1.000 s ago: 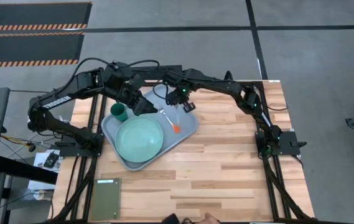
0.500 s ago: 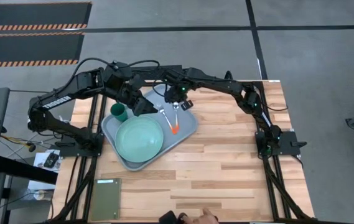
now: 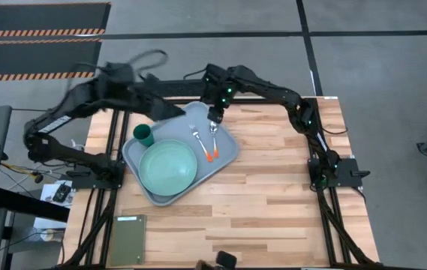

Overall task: Pick and place plate/cup/fork/spoon on tray
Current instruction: Adjust the spoon on the gray tray to the right of the fork

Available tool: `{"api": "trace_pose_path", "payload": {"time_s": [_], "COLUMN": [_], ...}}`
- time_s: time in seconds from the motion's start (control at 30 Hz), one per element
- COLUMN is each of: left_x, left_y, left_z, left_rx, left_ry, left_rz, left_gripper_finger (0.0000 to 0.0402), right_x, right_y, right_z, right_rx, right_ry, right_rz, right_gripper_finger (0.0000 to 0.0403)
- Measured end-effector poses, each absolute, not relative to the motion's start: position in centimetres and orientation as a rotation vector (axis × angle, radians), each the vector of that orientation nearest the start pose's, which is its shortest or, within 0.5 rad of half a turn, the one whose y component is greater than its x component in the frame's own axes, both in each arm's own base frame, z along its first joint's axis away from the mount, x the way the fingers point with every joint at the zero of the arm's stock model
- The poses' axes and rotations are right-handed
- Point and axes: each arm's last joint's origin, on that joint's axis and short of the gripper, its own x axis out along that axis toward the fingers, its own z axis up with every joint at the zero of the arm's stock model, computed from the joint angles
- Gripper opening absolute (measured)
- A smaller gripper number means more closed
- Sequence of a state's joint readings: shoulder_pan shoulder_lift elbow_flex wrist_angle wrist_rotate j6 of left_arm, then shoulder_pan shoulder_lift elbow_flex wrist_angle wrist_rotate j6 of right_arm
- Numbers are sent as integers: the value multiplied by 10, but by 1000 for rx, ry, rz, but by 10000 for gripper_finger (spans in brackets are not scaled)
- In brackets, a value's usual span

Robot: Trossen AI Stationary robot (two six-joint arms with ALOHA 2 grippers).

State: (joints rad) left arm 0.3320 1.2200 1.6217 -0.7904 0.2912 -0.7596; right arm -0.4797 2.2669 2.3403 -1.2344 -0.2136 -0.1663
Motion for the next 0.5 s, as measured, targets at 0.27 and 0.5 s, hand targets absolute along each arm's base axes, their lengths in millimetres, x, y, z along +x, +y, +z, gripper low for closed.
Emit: {"api": "trace_pose_path", "payload": {"time_s": [0.27,0.5], "left_x": [141,111], "left_y": [58,55], "left_z": [496,499], "left_rx": [-773,-722], "left_ry": [115,63], "left_rz": [391,519], "left_gripper_finger": [279,279], "right_x": [419,433], "right_y": [-224,-208], "right_z": [261,231], "right_rx": [536,681], "right_ry": [1206,1288], "right_rz": [-427,-480], "right_gripper_finger": [195,188]}}
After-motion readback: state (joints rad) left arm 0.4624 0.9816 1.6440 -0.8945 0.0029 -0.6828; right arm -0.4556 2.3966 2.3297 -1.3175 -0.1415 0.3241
